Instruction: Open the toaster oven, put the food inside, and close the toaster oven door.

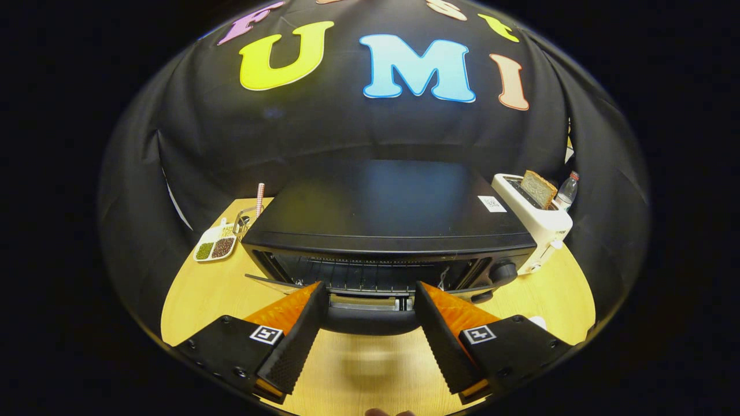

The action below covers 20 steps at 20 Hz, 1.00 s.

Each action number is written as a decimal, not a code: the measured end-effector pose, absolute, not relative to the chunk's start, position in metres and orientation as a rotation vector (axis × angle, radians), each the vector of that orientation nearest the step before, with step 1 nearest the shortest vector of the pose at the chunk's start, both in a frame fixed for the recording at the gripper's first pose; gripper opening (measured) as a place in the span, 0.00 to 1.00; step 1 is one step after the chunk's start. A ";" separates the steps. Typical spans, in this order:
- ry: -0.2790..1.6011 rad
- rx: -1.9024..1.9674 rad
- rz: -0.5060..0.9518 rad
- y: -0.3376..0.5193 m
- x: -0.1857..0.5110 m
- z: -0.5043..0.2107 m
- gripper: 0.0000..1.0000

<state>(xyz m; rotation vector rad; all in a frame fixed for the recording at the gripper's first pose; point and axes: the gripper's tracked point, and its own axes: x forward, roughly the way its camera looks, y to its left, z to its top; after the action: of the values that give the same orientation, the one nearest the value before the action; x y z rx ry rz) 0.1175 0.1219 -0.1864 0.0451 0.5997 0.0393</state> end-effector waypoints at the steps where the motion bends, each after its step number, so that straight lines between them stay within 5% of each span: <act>1: 0.602 0.044 0.038 0.122 0.115 -0.187 0.97; 20: 0.840 0.052 0.080 0.129 0.033 -0.262 0.96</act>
<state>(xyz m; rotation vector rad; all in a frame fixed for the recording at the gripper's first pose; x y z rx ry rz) 0.0334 0.1295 -0.2623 0.0520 0.8397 0.0801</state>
